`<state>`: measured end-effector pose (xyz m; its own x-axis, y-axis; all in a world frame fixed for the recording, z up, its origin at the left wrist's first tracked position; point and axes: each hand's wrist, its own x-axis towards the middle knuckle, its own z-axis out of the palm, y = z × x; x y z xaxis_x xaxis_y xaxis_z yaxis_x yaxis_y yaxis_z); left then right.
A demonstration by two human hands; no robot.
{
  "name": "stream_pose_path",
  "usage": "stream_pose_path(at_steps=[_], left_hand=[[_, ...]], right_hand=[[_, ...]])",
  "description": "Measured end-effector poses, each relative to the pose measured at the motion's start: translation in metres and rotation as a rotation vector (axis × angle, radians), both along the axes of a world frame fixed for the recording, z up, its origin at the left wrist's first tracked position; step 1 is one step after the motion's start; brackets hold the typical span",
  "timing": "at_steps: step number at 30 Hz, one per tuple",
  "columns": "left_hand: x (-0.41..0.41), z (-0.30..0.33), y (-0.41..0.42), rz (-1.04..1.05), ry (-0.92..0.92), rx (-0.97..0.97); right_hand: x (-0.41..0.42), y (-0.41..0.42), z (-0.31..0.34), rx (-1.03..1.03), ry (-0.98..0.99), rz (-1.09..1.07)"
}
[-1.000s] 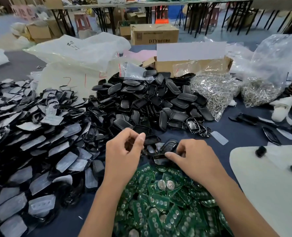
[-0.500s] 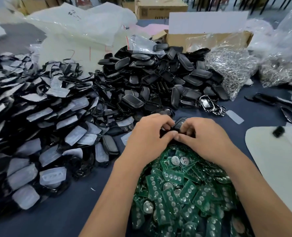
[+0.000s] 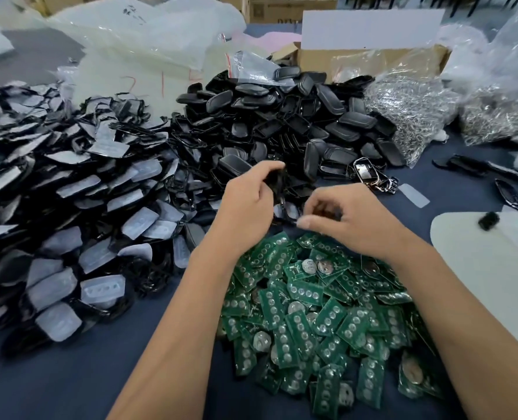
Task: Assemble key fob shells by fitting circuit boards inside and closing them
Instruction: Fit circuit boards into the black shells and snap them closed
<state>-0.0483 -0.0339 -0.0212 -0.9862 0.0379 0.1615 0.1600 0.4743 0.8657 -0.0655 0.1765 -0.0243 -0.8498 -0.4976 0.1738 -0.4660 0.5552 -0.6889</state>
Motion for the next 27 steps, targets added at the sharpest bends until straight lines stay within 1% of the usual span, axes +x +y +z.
stream_pose_path(at_steps=[3,6,8,11,14,18,21,23,27], left_hand=[[0.002,0.000,0.000,0.110,0.010,0.093],[0.002,0.001,0.004,0.171,0.025,0.119],[0.003,-0.002,0.005,0.178,-0.044,0.148],[0.003,-0.004,0.005,0.181,-0.169,0.292],[0.002,-0.002,0.003,0.185,-0.240,0.441],[0.002,-0.007,0.001,0.172,-0.279,0.485],[0.005,-0.009,0.001,0.219,-0.277,0.459],[0.006,-0.010,0.003,0.234,-0.267,0.457],[0.005,-0.012,0.008,0.249,-0.242,0.505]], right_hand=[[0.001,0.006,0.001,0.186,0.006,0.108],[0.001,0.009,0.004,0.225,-0.038,0.119],[0.001,0.010,0.001,0.194,-0.065,0.098],[0.002,0.010,-0.006,0.006,-0.088,0.013],[0.003,0.004,-0.008,-0.228,-0.031,-0.093],[0.004,-0.003,-0.009,-0.453,0.051,-0.203],[0.003,-0.010,-0.008,-0.635,-0.031,-0.286],[0.001,-0.018,-0.007,-0.718,-0.120,-0.283],[-0.005,-0.032,-0.006,-0.744,-0.211,-0.237]])
